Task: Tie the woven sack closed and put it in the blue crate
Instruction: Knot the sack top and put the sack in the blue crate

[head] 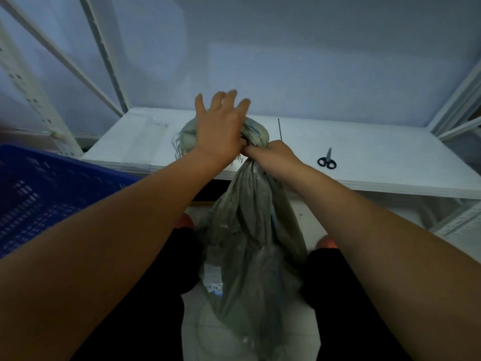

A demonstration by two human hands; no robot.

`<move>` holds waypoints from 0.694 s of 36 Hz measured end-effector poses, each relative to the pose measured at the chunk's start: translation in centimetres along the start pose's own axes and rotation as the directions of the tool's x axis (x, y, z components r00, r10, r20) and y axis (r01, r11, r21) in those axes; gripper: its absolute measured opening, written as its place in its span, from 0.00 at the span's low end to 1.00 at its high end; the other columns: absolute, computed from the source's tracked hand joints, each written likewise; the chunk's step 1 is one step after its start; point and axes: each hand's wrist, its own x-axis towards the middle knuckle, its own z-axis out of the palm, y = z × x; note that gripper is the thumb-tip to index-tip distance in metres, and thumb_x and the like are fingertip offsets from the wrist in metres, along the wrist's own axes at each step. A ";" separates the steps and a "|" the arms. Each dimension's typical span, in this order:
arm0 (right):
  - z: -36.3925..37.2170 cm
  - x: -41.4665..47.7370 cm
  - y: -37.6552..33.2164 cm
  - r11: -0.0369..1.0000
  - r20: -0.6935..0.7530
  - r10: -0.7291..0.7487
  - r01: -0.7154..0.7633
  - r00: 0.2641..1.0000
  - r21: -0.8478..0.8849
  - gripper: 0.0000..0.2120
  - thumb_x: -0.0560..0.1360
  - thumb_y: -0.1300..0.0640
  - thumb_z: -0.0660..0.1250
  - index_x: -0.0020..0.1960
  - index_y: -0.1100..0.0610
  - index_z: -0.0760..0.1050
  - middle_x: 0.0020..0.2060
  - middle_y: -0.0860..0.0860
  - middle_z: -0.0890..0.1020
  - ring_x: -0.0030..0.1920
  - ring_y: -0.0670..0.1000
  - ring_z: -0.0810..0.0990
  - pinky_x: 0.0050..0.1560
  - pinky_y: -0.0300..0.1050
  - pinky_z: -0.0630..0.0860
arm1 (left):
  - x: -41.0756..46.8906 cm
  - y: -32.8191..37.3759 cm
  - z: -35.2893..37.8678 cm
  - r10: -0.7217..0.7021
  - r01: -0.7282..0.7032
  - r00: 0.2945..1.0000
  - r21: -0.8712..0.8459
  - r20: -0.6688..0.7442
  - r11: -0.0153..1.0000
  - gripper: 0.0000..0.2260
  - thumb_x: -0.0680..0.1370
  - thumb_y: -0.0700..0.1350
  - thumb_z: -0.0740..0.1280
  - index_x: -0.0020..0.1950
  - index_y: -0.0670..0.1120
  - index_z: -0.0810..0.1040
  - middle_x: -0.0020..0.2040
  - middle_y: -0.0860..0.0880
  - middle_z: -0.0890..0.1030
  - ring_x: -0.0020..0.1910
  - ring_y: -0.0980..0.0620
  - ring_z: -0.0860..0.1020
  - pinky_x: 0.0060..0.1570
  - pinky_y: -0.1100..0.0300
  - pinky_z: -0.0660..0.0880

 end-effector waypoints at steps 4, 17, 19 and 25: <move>0.2 0.0 0.5 0.994 -0.077 0.006 0.002 0.997 0.105 0.14 0.73 0.42 0.70 0.47 0.53 0.79 0.42 0.52 0.83 0.44 0.52 0.83 0.42 0.44 0.77 | 0.2 0.9 0.7 -0.282 0.301 0.953 -0.268 0.108 0.915 0.48 0.72 0.50 0.75 0.82 0.52 0.47 0.82 0.42 0.46 0.80 0.40 0.49 0.74 0.33 0.49; 0.4 0.2 -0.5 0.727 -0.172 0.218 -0.043 0.961 0.685 0.25 0.62 0.48 0.77 0.55 0.60 0.81 0.45 0.57 0.88 0.44 0.58 0.88 0.52 0.59 0.84 | -1.6 4.1 -0.3 0.076 0.724 0.681 -0.656 0.728 -0.212 0.18 0.83 0.50 0.58 0.63 0.41 0.79 0.54 0.42 0.85 0.48 0.47 0.84 0.45 0.57 0.81; 0.1 0.4 -0.6 0.803 -0.220 0.220 -0.048 0.950 0.595 0.22 0.60 0.49 0.75 0.50 0.59 0.81 0.43 0.56 0.87 0.44 0.57 0.87 0.53 0.59 0.84 | -1.8 4.1 0.2 0.128 0.724 0.679 -0.632 0.723 -0.275 0.18 0.83 0.48 0.55 0.65 0.40 0.78 0.56 0.38 0.83 0.51 0.43 0.82 0.49 0.55 0.80; -1.5 0.4 -0.6 0.923 -0.220 0.163 -0.070 0.962 0.379 0.13 0.63 0.58 0.73 0.46 0.62 0.80 0.43 0.60 0.86 0.43 0.60 0.86 0.49 0.61 0.84 | -2.6 2.5 0.4 0.396 0.764 0.612 -0.642 0.684 -0.072 0.17 0.74 0.36 0.55 0.60 0.39 0.76 0.53 0.37 0.79 0.49 0.41 0.79 0.53 0.52 0.77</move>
